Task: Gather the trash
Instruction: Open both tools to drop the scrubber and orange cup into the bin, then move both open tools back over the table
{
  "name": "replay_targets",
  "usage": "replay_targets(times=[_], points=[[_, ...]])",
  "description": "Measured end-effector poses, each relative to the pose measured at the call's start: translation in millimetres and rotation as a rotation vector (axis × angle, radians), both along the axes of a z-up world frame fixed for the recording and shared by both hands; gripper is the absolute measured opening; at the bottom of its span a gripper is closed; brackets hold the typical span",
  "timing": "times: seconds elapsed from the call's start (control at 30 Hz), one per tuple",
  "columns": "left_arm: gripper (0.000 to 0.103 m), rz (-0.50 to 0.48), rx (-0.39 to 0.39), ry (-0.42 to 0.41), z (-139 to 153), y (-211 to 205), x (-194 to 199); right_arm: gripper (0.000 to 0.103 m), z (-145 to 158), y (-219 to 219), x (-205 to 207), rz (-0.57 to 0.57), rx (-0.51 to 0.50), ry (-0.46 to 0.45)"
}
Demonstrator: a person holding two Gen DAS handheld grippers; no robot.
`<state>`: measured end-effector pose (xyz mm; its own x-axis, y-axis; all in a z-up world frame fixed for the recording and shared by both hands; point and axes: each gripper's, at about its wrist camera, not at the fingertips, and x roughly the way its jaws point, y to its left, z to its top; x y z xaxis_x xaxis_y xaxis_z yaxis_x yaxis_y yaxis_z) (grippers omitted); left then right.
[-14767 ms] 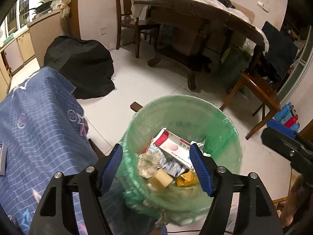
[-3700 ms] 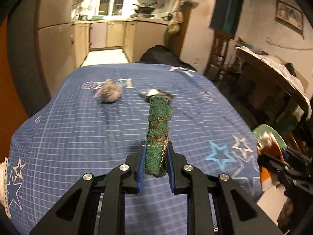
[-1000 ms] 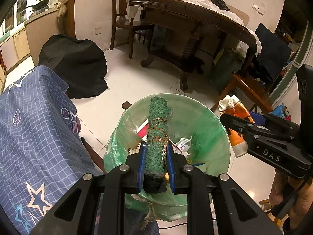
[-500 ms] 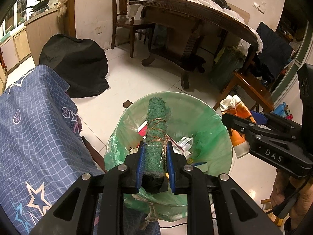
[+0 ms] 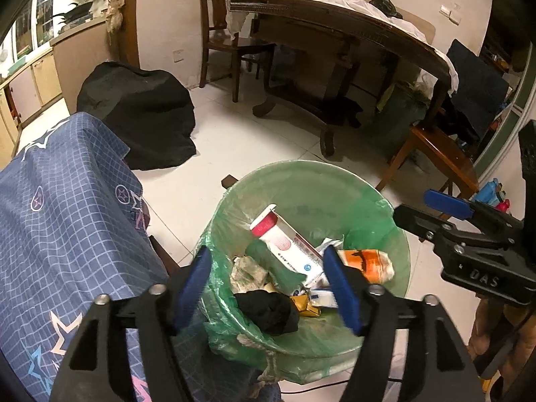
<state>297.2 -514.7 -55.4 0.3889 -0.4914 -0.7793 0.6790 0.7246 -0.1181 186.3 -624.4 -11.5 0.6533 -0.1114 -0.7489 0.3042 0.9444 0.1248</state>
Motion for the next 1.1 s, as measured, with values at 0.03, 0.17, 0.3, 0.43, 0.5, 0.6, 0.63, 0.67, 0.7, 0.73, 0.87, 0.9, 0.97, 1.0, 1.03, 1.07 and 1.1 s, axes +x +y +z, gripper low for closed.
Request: replay_targets(times=[0.03, 0.17, 0.3, 0.43, 0.5, 0.6, 0.63, 0.67, 0.7, 0.73, 0.87, 0.9, 0.97, 1.0, 1.03, 1.07, 1.1], points=[[0.076, 0.006, 0.000, -0.003, 0, 1, 0, 0.072, 1, 1, -2, 0.000, -0.002, -0.004], [0.086, 0.013, -0.016, -0.022, 6, 4, -2, 0.078, 6, 5, -8, -0.003, -0.017, -0.024], [0.093, 0.023, -0.023, -0.036, 14, 10, -7, 0.085, 11, 9, -16, -0.011, -0.025, -0.046], [0.098, 0.045, -0.039, -0.082, 25, 28, -14, 0.088, 20, 17, -26, -0.003, -0.024, -0.082], [0.098, 0.064, -0.061, -0.123, 31, 43, -18, 0.089, 25, 28, -33, 0.011, -0.027, -0.109], [0.098, 0.050, -0.151, -0.174, 44, 70, -26, 0.090, 32, 46, -38, 0.035, -0.037, -0.136], [0.098, 0.025, -0.168, -0.156, 46, 79, -26, 0.090, 34, 52, -39, 0.047, -0.039, -0.145], [0.098, 0.027, -0.173, -0.143, 48, 90, -26, 0.090, 36, 62, -41, 0.065, -0.043, -0.158], [0.098, 0.041, -0.170, -0.141, 49, 99, -25, 0.091, 37, 70, -42, 0.079, -0.047, -0.167], [0.098, 0.069, -0.167, -0.158, 51, 113, -26, 0.091, 39, 80, -43, 0.097, -0.053, -0.176], [0.098, 0.148, -0.113, -0.221, 55, 166, -22, 0.092, 46, 113, -49, 0.156, -0.075, -0.221], [0.098, 0.165, -0.096, -0.227, 54, 179, -21, 0.093, 48, 123, -51, 0.175, -0.078, -0.234], [0.098, 0.199, -0.066, -0.238, 51, 208, -17, 0.094, 49, 139, -51, 0.202, -0.082, -0.247], [0.098, 0.219, -0.057, -0.239, 49, 221, -14, 0.094, 49, 149, -50, 0.220, -0.081, -0.255], [0.098, 0.249, -0.051, -0.237, 48, 239, -11, 0.094, 48, 156, -49, 0.236, -0.076, -0.258], [0.098, 0.277, -0.051, -0.231, 46, 257, -7, 0.094, 46, 162, -48, 0.248, -0.073, -0.259], [0.098, 0.299, -0.047, -0.227, 45, 270, -5, 0.095, 45, 170, -46, 0.264, -0.067, -0.259]])
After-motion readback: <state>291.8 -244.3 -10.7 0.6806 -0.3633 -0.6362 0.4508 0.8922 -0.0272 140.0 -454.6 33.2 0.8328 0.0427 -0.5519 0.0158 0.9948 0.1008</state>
